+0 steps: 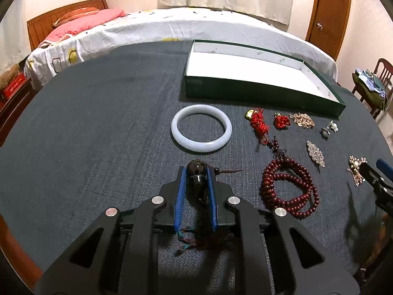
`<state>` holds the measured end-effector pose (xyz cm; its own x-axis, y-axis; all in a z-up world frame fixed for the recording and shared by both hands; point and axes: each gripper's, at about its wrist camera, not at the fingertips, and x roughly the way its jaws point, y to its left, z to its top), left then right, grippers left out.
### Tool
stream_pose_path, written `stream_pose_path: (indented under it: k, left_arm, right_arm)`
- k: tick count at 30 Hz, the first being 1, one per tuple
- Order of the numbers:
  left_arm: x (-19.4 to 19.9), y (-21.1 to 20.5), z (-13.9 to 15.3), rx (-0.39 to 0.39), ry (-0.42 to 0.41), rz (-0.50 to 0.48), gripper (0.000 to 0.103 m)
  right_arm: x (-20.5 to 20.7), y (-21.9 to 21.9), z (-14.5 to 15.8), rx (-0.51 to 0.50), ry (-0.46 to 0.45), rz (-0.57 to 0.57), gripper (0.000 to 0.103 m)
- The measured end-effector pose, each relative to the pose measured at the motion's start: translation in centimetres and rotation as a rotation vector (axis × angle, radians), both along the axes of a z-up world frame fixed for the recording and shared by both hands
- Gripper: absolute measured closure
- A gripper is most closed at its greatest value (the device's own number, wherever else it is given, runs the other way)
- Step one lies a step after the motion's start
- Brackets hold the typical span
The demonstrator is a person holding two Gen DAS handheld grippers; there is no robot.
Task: Organize jewelry
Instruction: 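Grasp the black cord pendant with the left tool while the right tool grasps the pearl flower brooch, then carry pendant and brooch into the green box while both tools open to release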
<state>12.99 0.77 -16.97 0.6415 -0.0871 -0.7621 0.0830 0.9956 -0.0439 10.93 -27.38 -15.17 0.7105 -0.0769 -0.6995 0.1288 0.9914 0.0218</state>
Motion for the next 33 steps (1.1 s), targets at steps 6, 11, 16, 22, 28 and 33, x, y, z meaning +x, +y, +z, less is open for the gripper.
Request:
stream_pose_path:
  k: [6,11,16,22,28,33]
  left_arm:
    - [0.0,0.2,0.0,-0.010,0.003,0.001,0.086]
    - [-0.1,0.2,0.1,-0.006,-0.003,0.002,0.086]
    - [-0.1,0.1,0.1,-0.003,-0.002,0.003,0.086]
    - [-0.2,0.1,0.1,-0.002,-0.006,0.000,0.086]
    - [-0.5,-0.2,0.5,-0.002,-0.020,-0.003,0.086]
    - [-0.9,-0.4,1.2,-0.007,-0.038,-0.006,0.086]
  right_arm:
    - [1.3,-0.2,-0.6,0.008,0.048,0.011,0.008]
    - [1.6,-0.1,-1.1,0.019,0.079,0.031,0.046]
    - [1.1,0.3,-1.1,0.019,0.076,0.056,0.056]
    - [0.5,0.5,-1.1,0.053,0.068,0.095,0.078]
    - [-0.1,0.5,-0.8,0.070,0.060,0.095,0.078]
    - [-0.5,0.6,0.1,0.071,0.036,0.102,0.079]
